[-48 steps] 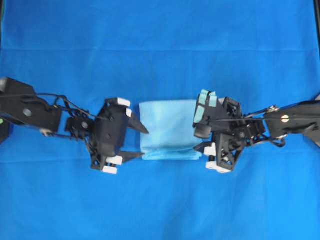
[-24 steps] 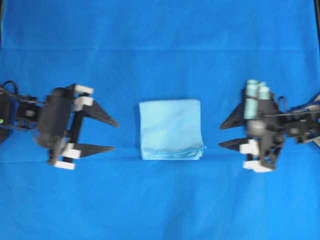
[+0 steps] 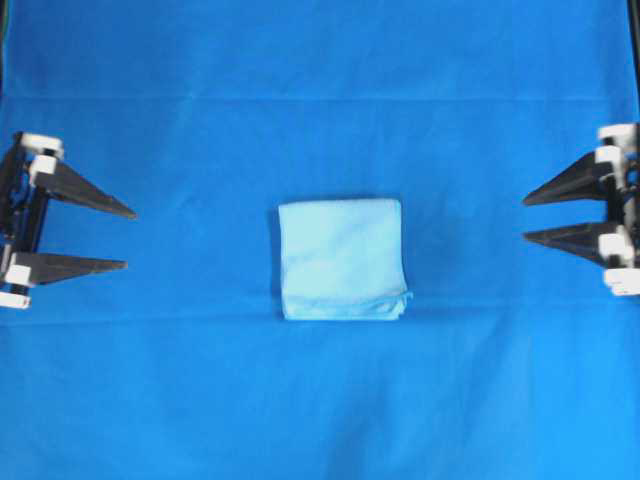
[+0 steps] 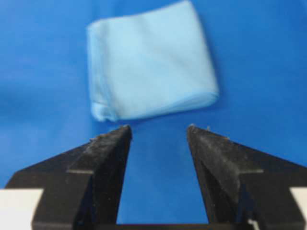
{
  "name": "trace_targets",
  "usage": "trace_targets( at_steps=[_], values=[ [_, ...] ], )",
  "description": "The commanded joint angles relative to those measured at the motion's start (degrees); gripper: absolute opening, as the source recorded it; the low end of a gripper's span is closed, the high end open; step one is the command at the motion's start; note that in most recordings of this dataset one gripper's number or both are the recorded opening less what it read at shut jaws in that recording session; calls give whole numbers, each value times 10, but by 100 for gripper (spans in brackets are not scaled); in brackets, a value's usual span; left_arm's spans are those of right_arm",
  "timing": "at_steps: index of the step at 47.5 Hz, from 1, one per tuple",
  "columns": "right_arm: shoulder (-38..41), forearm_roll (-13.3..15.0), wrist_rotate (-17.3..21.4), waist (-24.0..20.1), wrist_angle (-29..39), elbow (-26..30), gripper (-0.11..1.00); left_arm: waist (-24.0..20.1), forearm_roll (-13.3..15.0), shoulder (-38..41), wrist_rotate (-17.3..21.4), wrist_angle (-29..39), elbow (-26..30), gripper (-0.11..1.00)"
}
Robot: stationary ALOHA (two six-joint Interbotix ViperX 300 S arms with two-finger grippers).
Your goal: Fold the light blue towel.
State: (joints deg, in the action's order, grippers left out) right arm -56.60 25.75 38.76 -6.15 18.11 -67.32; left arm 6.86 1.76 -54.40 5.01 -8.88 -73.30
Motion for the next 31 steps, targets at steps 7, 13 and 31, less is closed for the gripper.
trace_targets(
  at_steps=[7, 13, 31],
  values=[
    [-69, 2, -1, 47, -37, -68, 56, -34, -1, -83, -7, 38, -42, 61],
    [-76, 2, 0, 68, -67, -95, 56, -52, 0, -110, -9, 41, -66, 61],
    [-69, 1, 0, 79, -88, -101, 56, -63, 0, -120, -11, 40, -74, 61]
  ],
)
